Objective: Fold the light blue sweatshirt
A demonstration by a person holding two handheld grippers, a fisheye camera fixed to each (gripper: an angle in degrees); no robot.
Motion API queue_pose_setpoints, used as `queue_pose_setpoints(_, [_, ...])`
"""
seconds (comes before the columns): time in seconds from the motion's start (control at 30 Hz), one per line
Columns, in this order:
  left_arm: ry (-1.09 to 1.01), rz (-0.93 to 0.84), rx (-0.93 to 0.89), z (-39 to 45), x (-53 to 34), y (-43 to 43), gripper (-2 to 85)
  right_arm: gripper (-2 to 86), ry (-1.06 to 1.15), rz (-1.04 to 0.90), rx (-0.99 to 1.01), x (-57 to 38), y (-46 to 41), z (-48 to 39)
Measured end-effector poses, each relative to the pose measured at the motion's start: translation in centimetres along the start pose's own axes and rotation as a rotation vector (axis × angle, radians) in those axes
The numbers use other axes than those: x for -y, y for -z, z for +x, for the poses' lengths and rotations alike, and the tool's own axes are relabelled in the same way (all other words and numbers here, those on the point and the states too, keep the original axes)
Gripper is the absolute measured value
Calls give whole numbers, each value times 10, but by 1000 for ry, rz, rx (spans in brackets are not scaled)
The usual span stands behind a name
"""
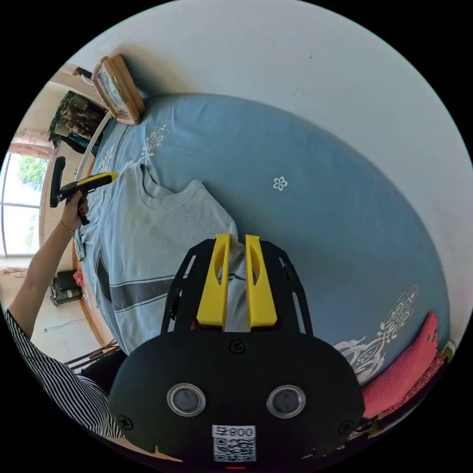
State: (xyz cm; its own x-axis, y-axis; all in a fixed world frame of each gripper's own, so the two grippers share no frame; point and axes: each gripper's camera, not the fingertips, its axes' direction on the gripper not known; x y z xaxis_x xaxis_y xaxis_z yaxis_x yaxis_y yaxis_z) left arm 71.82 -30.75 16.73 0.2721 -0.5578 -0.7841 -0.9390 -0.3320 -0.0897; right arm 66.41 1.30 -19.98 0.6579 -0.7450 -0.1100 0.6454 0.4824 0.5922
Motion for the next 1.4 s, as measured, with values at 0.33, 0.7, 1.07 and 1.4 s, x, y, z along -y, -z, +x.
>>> queue_pose_setpoints(0.33, [2, -3, -142, -42, -82, -18, 78, 74, 1, -110, -50, -106, -7, 20])
queue_pose_setpoints(0.7, [72, -17, -54, -61, -87, -57, 45, 24, -42, -154, -259, -132, 27, 15])
queue_pose_setpoints(1.07, [221, -14, -135, -97, -172, -54, 78, 60, -156, 47, -213, -226, 76, 8])
queue_pose_setpoints(1.4, [263, -200, -154, -83, -213, -133, 57, 65, -179, -128, -162, -358, 32, -16])
